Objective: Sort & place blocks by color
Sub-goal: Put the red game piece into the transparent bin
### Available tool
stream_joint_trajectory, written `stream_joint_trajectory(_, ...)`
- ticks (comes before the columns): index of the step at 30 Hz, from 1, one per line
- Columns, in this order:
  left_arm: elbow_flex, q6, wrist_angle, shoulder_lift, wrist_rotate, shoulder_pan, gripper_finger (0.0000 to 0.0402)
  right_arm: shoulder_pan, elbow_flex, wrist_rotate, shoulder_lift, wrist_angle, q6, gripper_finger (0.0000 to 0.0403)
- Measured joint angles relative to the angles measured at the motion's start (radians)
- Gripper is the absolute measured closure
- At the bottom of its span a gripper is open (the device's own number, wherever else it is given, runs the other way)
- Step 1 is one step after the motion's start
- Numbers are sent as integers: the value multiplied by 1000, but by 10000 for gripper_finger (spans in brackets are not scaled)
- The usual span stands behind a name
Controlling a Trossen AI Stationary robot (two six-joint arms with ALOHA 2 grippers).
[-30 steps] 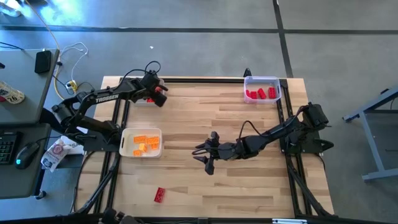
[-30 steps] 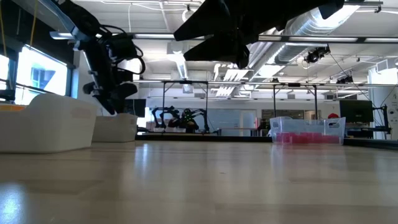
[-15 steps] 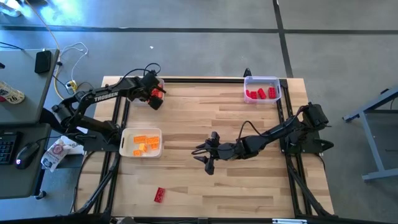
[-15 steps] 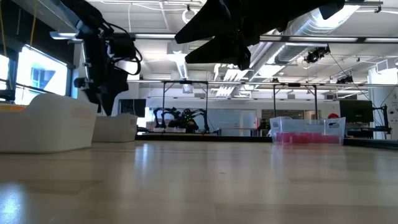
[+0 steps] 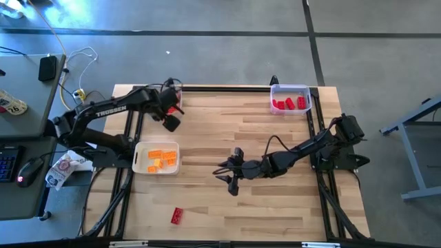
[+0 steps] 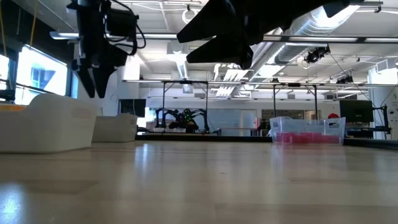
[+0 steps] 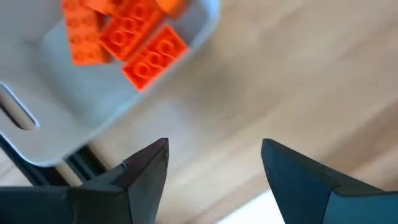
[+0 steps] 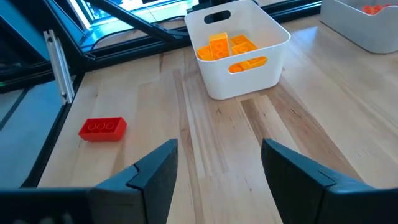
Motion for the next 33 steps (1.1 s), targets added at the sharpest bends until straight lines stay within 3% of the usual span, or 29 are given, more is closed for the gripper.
stream_joint_trajectory(13, 0, -370, -99, -152, 39, -376, 158, -1, 0, 0, 0, -24, 1, 186)
stream_joint_trajectory(26, 0, -781, -101, -158, 37, -837, 158, -1, 0, 0, 0, -31, 1, 186)
stream_joint_trajectory(33, 0, -1006, -56, -155, 30, -1027, 158, -1, 0, 0, 0, -32, 1, 186)
